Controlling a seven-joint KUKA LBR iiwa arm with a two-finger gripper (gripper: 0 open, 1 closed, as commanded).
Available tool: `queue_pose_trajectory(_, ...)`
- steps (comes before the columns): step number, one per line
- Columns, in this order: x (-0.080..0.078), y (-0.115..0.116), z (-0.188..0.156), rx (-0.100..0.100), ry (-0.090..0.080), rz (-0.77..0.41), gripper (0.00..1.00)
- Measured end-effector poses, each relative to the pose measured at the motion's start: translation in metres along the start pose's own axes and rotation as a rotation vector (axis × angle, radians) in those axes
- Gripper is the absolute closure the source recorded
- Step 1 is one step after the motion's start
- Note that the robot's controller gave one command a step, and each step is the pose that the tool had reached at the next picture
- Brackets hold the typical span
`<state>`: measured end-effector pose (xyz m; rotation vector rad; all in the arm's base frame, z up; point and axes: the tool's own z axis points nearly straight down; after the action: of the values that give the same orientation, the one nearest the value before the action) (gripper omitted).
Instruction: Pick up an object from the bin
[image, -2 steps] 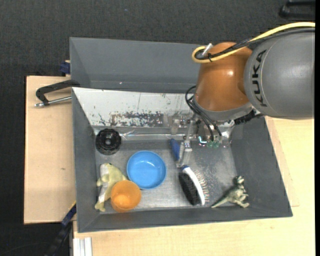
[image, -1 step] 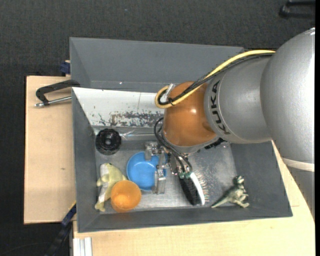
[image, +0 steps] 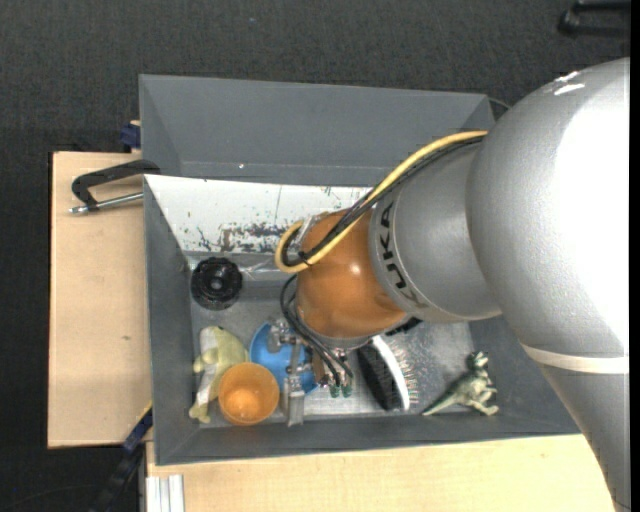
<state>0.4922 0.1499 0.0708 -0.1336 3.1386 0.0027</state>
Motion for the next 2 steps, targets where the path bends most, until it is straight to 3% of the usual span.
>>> queue_pose_trajectory(1,-0.0006,-0.0291,-0.0013,-0.001,-0.001,0.002,0.0)
queue_pose_trajectory(2,0.0004,-0.0291,0.0001,0.0,0.0,0.001,1.0)
